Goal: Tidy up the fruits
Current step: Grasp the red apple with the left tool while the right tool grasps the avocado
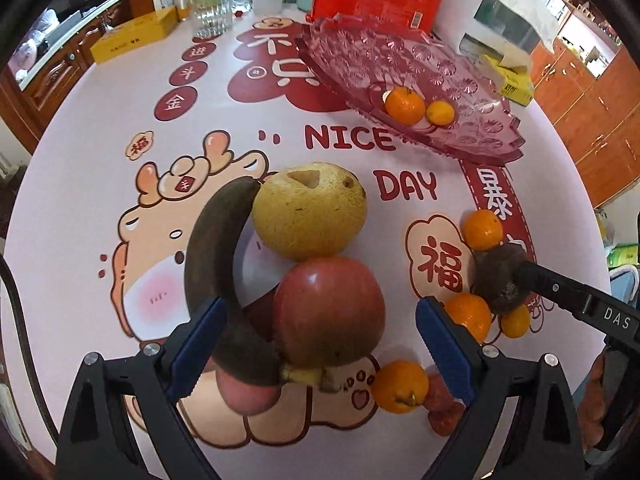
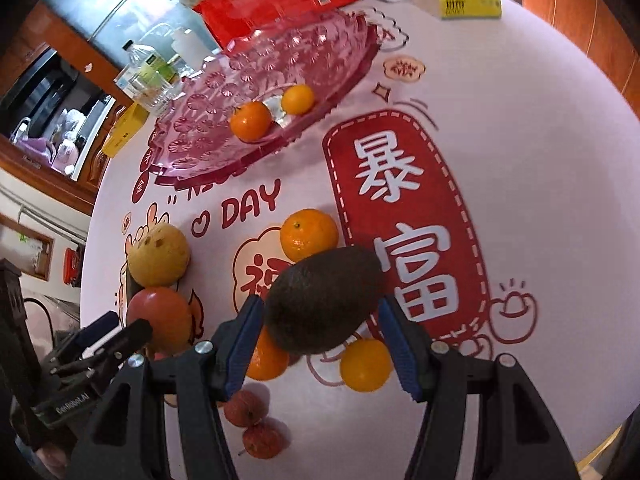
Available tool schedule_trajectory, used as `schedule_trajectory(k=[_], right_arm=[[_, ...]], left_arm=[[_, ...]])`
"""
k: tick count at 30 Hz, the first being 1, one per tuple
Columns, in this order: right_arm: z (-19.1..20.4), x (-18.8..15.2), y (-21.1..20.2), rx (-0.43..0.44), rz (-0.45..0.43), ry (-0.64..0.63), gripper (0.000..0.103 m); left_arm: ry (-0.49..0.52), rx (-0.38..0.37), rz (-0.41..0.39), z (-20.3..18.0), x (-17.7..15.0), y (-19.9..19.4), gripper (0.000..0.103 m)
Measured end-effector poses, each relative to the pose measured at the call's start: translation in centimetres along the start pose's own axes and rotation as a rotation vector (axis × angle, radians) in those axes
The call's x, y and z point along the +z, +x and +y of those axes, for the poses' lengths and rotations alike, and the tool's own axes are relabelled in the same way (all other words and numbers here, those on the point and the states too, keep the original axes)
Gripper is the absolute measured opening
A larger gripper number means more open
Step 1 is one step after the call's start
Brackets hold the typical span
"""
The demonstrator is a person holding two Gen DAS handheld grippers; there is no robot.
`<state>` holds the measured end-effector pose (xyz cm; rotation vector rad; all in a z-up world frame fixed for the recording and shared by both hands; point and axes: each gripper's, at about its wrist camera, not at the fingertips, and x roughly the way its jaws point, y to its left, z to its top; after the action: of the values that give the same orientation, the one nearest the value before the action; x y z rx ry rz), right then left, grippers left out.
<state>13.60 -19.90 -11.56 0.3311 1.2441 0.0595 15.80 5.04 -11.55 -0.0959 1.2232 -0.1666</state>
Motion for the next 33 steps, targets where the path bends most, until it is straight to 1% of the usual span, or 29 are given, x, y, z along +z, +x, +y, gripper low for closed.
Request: schedule_trajectory(k=[3,5,12,17,19,22,26,33], right_arm=[[0.0,0.2,0.9,0.008,0.021,0.02,0.061],[0.1,0.5,1.3,-0.006,0.021,0.03,0.064],[0.5,1.2,2.7,-0.056,0.042,0.026,0.067],[1.4,1.3,3.6,-0.112,0.073,-0.035,0.068],[1.4,1.3,3.9,-0.12,0.081,-0.04,0.068],[1.5,1.3,3.9,-0.124,0.086,-0.051,0.067],[1.8,1.1,3.9,-0.128,0.071,-0.075,0.066],[1.0,0.8,2.7,-0.075,0.026,-0.046,0.065]], left_arm=[[0.007,-0.007,0.013,0.0,0.4,0.8,0.095],[0.013,-0.01,0.021,0.0,0.6,1.2,0.094],[0.034,-0.022,0.06,-0.2,0.9,2.8,0.085],[0.039,-0.033,0.093,-0.4,0.9,3.9,0.075],[0.034,-0.041,0.102,-0.3,0.9,4.2,0.067],[0.034,-0.044,0.102,-0.2,0.8,4.2,0.067],[0.037,-0.043,0.098,-0.2,0.7,4.2,0.067],[0.018,-0.041,0.091,0.2,0.3,3.7,0.066]])
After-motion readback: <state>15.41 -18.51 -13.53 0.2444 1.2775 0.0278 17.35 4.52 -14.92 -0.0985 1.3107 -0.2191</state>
